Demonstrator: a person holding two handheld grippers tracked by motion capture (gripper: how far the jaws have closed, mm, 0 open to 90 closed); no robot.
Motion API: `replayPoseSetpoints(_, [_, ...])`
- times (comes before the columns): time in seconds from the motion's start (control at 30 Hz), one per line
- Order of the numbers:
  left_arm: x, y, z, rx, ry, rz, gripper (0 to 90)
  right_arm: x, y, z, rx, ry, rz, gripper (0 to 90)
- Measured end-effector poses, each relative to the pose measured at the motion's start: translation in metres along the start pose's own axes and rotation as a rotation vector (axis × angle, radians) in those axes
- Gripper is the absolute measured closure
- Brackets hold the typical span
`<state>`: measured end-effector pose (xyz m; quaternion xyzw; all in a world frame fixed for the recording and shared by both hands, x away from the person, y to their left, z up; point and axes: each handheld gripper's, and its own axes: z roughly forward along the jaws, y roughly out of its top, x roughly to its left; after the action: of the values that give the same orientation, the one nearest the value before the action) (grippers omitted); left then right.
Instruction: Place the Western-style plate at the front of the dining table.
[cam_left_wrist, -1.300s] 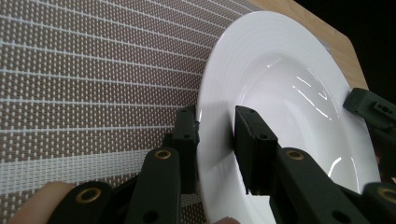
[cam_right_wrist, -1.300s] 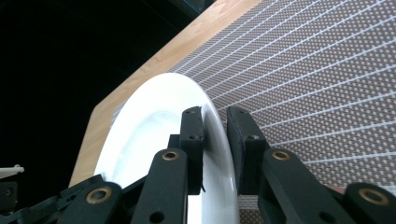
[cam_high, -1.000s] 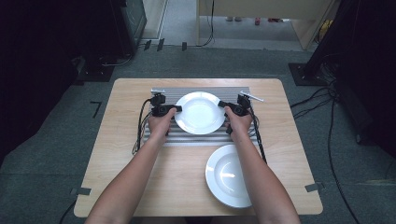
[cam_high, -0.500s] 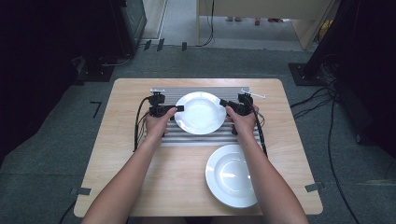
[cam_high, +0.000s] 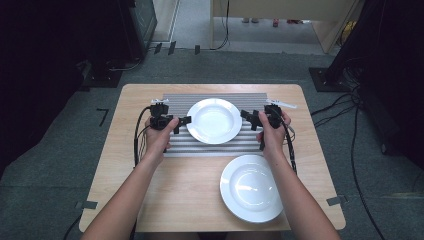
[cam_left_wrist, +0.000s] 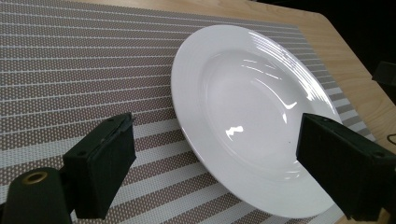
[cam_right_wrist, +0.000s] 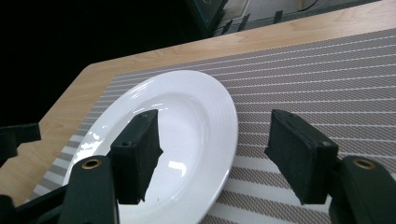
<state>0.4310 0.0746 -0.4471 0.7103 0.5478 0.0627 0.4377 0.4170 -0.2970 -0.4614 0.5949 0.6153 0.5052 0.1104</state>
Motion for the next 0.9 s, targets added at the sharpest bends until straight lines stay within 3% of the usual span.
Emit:
replayPoseSetpoints(0.1, [-0.001, -0.003, -0.007, -0.015, 0.007, 0.014, 11.7, -0.002, -0.003, -0.013, -0.007, -0.029, -0.034, 31.9])
replayPoseSetpoints(0.2, [-0.002, -0.007, -0.014, -0.033, 0.019, 0.017, 11.7, -0.004, -0.005, -0.021, -0.009, -0.036, -0.036, 30.2])
replayPoseSetpoints(0.27, [-0.004, -0.011, -0.019, -0.036, 0.035, 0.043, 11.6, -0.006, -0.007, -0.030, -0.010, -0.037, -0.039, 28.9])
replayPoseSetpoints(0.5, [-0.006, -0.018, -0.032, -0.039, 0.017, 0.048, 11.6, -0.005, -0.014, -0.050, -0.004, -0.047, -0.094, 27.0])
replayPoseSetpoints(0.9, [-0.001, -0.044, -0.059, -0.055, 0.027, 0.090, 10.5, -0.009, -0.025, -0.088, -0.025, -0.042, -0.116, 25.8])
